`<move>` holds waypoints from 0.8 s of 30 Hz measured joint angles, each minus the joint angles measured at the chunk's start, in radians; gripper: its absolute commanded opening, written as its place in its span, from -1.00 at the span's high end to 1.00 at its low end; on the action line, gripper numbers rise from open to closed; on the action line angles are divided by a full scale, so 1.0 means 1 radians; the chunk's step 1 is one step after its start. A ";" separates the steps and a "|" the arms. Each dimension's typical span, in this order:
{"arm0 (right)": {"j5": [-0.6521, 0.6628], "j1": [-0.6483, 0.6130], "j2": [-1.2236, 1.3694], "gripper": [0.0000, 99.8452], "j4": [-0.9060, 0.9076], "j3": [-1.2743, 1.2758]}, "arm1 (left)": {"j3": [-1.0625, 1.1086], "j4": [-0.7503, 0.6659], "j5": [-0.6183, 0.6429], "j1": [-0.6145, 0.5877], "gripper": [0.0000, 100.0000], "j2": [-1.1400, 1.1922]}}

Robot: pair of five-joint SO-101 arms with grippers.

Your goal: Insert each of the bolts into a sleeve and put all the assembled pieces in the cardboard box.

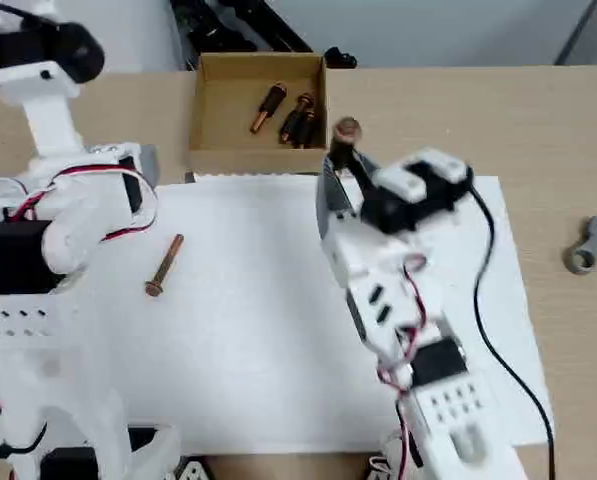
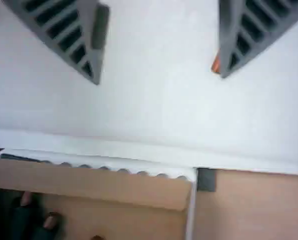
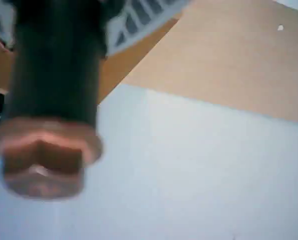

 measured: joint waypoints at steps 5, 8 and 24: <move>0.000 0.000 0.311 0.99 -0.124 -0.173 | 0.000 0.023 0.000 -0.054 0.72 0.000; 0.000 0.000 0.485 0.99 -0.135 -0.298 | 0.000 0.066 0.000 -0.072 0.72 0.000; 0.000 0.035 1.349 0.99 -0.135 -0.973 | 0.000 0.109 -0.023 -0.075 0.72 0.000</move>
